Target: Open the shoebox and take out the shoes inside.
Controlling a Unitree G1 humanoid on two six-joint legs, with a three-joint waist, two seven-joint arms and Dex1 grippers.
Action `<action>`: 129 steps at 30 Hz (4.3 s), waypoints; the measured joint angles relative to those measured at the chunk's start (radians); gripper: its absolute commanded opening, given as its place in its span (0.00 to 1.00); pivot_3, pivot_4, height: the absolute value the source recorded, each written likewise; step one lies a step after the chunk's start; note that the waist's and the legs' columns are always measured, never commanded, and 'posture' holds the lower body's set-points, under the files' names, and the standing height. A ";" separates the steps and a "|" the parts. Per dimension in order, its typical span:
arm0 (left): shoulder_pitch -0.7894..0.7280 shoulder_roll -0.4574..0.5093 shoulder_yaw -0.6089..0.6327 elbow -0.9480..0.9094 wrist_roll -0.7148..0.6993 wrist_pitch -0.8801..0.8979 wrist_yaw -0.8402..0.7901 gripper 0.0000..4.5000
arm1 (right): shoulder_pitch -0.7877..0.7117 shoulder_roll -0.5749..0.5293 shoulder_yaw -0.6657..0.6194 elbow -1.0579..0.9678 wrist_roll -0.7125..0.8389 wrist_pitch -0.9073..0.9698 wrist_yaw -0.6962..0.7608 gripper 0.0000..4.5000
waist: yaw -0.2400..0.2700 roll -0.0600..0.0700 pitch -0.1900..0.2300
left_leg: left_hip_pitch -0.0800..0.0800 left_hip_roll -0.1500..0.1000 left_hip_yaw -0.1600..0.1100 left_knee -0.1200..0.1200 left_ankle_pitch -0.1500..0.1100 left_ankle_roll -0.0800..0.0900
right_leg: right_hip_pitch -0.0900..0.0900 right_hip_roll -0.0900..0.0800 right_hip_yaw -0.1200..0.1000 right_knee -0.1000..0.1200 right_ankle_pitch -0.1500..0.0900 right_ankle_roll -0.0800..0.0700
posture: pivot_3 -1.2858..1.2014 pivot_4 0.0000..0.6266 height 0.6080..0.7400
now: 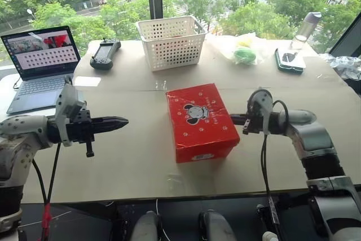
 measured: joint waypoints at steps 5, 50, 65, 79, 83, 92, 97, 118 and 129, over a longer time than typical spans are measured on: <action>-0.011 0.000 -0.001 -0.001 -0.005 0.020 0.013 0.01 | -0.031 0.000 -0.013 -0.032 0.049 0.057 0.006 0.00 | 0.002 0.000 0.000 | 0.000 0.000 0.000 0.000 0.000 0.000 | 0.000 0.000 0.000 0.000 0.000 0.000 | 0.52 0.24 0.95; -0.209 0.136 0.022 0.268 -0.042 0.026 -0.112 0.01 | -0.149 0.066 0.066 -0.341 0.153 0.296 -0.179 0.00 | 0.007 -0.001 0.004 | -0.003 0.000 0.001 -0.001 0.001 -0.001 | -0.002 0.000 -0.001 0.000 -0.001 -0.003 | 0.52 0.24 0.95; -0.101 -0.172 -0.060 0.087 0.000 -0.093 0.058 0.01 | -0.210 0.097 0.075 -0.221 0.095 0.511 -0.336 0.00 | 0.000 -0.001 0.004 | -0.003 0.000 0.000 -0.001 0.001 -0.001 | -0.002 0.002 -0.001 0.001 0.007 -0.002 | 0.52 0.24 0.95; -0.061 -0.236 -0.080 0.023 0.021 -0.142 0.081 0.00 | -0.290 0.032 0.149 -0.341 0.114 0.663 -0.310 1.00 | 0.001 -0.001 0.004 | -0.002 0.000 0.000 0.000 0.001 -0.001 | -0.001 0.001 -0.001 0.000 0.006 0.001 | 0.52 0.24 0.95; -0.024 -0.286 -0.105 0.026 0.071 -0.220 0.094 0.00 | -0.294 0.032 0.210 -0.282 0.074 0.646 -0.309 1.00 | 0.002 -0.001 0.004 | -0.003 0.000 0.000 0.000 0.001 -0.001 | -0.002 0.001 -0.001 0.000 0.007 -0.001 | 0.52 0.24 0.95; -0.002 -0.311 -0.137 0.049 0.121 -0.288 0.100 0.00 | -0.301 0.034 0.284 -0.159 -0.005 0.582 -0.306 1.00 | 0.001 -0.001 0.004 | -0.003 0.000 0.000 0.000 0.001 -0.001 | -0.002 0.002 -0.001 0.000 0.007 -0.001 | 0.52 0.24 0.95; -0.005 -0.313 -0.141 0.049 0.121 -0.289 0.102 0.00 | -0.310 0.047 0.318 -0.109 -0.046 0.560 -0.288 1.00 | 0.000 -0.001 0.004 | -0.003 0.000 0.000 0.000 0.001 -0.001 | -0.002 0.002 -0.001 0.000 0.006 0.001 | 0.52 0.24 0.95; -0.048 -0.319 -0.166 0.066 0.123 -0.289 0.132 0.00 | -0.280 0.108 0.391 -0.038 -0.221 0.417 -0.269 1.00 | 0.001 -0.003 0.002 | 0.006 0.001 0.000 0.000 -0.001 -0.004 | 0.006 0.002 -0.001 0.000 0.001 -0.002 | 0.52 0.24 0.95; -0.064 -0.319 -0.169 0.069 0.122 -0.286 0.145 0.00 | -0.258 0.138 0.349 0.016 -0.290 0.366 -0.297 0.32 | 0.000 -0.005 0.000 | 0.018 0.004 -0.003 -0.001 -0.005 -0.011 | 0.017 0.001 -0.002 -0.002 0.001 -0.002 | 0.52 0.24 0.95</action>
